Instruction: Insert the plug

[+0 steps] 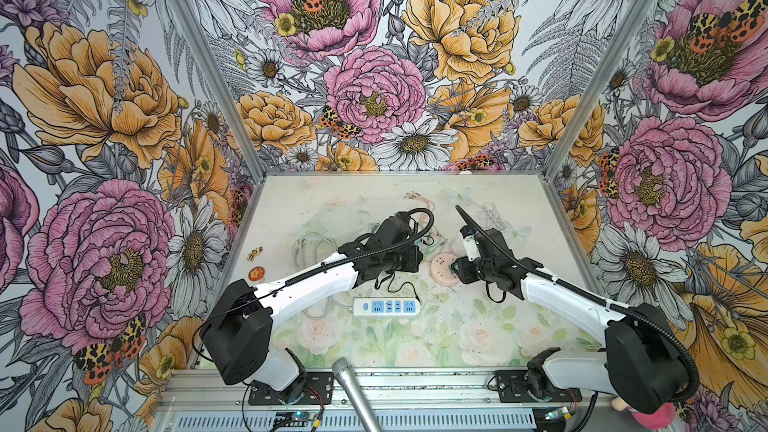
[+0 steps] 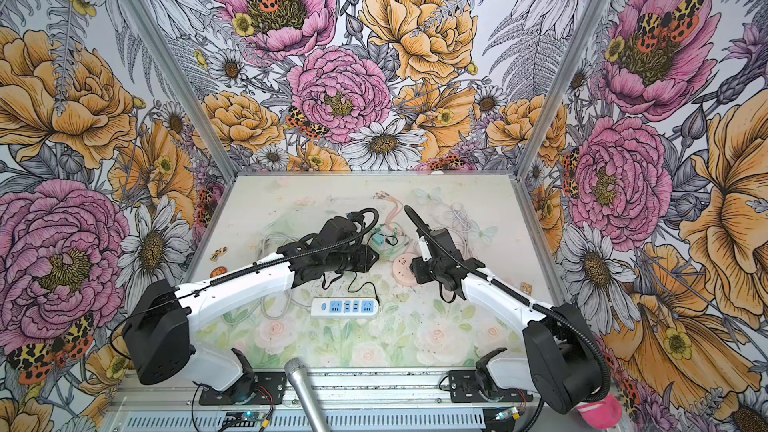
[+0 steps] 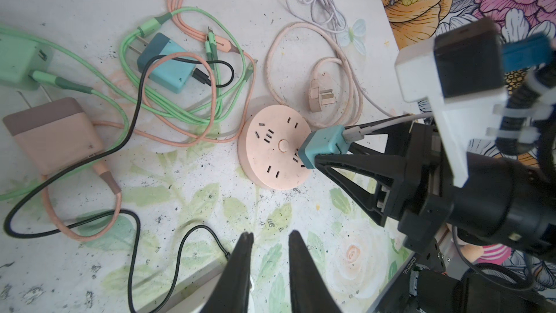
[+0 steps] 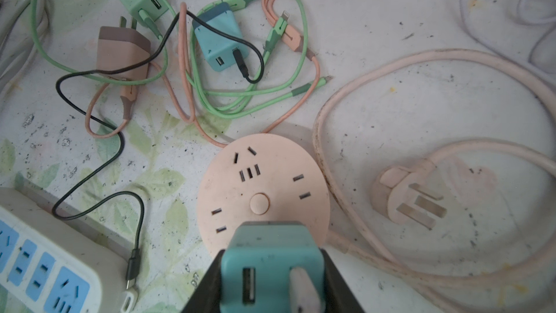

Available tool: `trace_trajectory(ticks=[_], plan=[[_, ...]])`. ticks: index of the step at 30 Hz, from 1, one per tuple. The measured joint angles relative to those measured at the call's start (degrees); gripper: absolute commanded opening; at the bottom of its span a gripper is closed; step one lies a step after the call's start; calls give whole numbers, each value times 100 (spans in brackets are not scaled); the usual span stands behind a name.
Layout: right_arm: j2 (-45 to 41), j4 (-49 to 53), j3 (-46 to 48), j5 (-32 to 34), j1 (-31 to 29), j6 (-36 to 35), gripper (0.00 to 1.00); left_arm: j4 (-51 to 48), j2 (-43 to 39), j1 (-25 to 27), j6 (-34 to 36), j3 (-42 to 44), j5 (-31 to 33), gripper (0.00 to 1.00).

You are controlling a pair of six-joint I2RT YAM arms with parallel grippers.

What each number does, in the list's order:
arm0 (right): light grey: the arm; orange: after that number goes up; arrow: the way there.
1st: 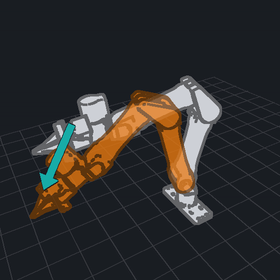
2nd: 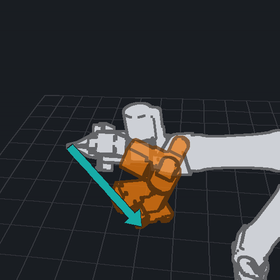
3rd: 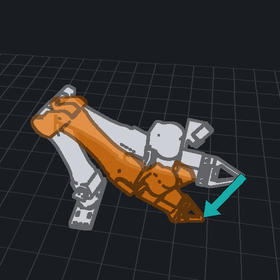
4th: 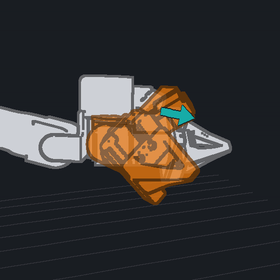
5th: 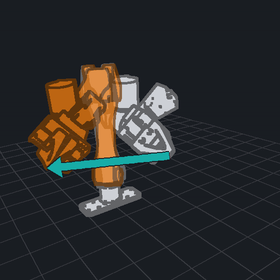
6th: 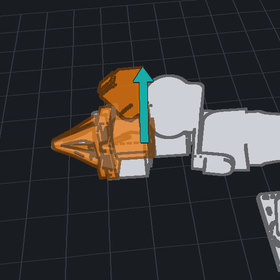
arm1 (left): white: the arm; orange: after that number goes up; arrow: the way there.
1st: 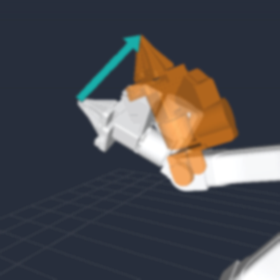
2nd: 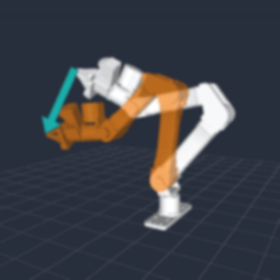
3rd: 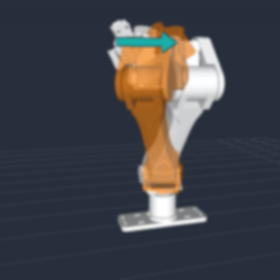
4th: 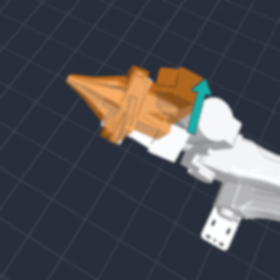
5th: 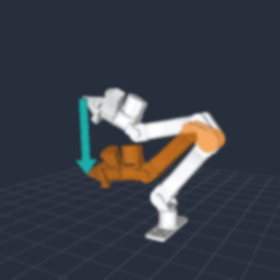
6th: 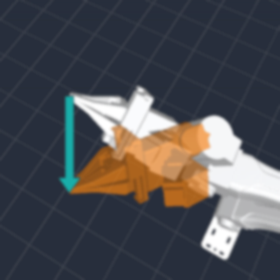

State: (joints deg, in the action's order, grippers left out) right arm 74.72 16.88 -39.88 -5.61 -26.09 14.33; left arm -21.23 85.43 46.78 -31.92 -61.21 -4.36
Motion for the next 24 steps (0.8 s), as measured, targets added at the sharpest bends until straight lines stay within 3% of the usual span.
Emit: trace_trajectory(ticks=[24], plan=[[214, -415, 31, 284, -223, 175, 0, 0, 17, 31, 85, 0, -66, 25]])
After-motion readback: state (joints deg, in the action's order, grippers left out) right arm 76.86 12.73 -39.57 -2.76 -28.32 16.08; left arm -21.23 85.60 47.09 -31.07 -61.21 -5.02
